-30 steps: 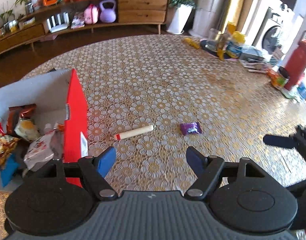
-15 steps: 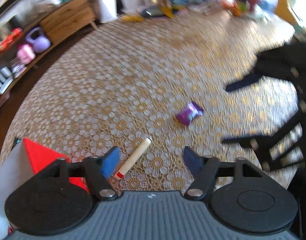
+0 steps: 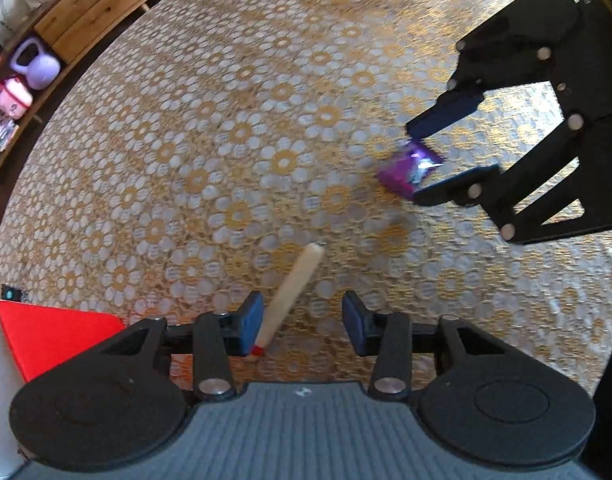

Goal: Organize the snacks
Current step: 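Grasp the white stick snack with the left gripper while the right gripper grasps the purple candy, then carry the stick snack with the left gripper while the right gripper carries the purple candy over the box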

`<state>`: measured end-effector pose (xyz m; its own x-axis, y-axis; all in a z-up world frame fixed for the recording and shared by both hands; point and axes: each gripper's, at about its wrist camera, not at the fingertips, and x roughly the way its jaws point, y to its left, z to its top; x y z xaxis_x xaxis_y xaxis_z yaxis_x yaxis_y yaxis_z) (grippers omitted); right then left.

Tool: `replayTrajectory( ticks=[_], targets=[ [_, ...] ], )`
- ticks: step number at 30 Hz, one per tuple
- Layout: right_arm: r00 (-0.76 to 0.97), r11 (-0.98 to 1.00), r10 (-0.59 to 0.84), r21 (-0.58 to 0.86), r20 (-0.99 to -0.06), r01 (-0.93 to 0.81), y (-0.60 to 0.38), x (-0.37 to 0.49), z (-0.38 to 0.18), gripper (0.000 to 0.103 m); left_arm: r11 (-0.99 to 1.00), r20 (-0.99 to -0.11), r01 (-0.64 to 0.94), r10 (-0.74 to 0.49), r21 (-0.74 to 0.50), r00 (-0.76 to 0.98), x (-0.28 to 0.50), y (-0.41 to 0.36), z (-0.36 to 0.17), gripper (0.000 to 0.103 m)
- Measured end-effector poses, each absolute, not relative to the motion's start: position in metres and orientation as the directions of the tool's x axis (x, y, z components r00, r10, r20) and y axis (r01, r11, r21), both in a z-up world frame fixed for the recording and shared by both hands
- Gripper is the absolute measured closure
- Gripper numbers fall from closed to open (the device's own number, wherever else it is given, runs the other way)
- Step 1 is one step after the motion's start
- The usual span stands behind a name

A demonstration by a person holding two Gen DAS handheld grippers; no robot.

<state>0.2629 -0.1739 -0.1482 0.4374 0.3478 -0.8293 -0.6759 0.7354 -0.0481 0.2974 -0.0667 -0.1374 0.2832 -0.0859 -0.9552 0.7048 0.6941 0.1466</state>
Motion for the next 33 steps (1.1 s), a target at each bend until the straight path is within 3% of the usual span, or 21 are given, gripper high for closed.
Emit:
replayTrajectory(
  ticks=[7,11,17,19,24,33],
  targets=[
    [0.432,0.731,0.355,-0.043,-0.829,-0.681,-0.173,0.272,-0.153,0.060,0.695,-0.957,0.708,-0.103,0.125,0.271,0.304,-0.063,-0.137,0.070],
    [0.428,0.735,0.365,-0.026,-0.827,-0.678,-0.175,0.273,-0.153,0.066,0.685,-0.948,0.708,-0.079,0.172,0.307,0.297,-0.066,-0.139,0.087],
    [0.451,0.775,0.369,0.001,-0.813,-0.632,-0.177,0.265,-0.154,0.077,0.700,-0.945,0.689,-0.063,0.188,0.322,0.297,-0.068,-0.140,0.091],
    [0.460,0.791,0.360,0.004,-0.812,-0.612,-0.177,0.261,-0.152,0.085,0.712,-0.943,0.673,-0.045,0.202,0.331,0.295,-0.070,-0.140,0.092],
    [0.497,0.831,0.336,0.003,-0.800,-0.557,-0.183,0.246,-0.146,0.086,0.764,-0.936,0.606,-0.007,0.223,0.353,0.292,-0.069,-0.138,0.094],
    [0.541,0.884,0.313,0.031,-0.781,-0.466,-0.196,0.211,-0.119,0.086,0.878,-0.921,0.463,-0.075,0.121,0.382,0.268,-0.056,-0.113,0.094]
  ],
)
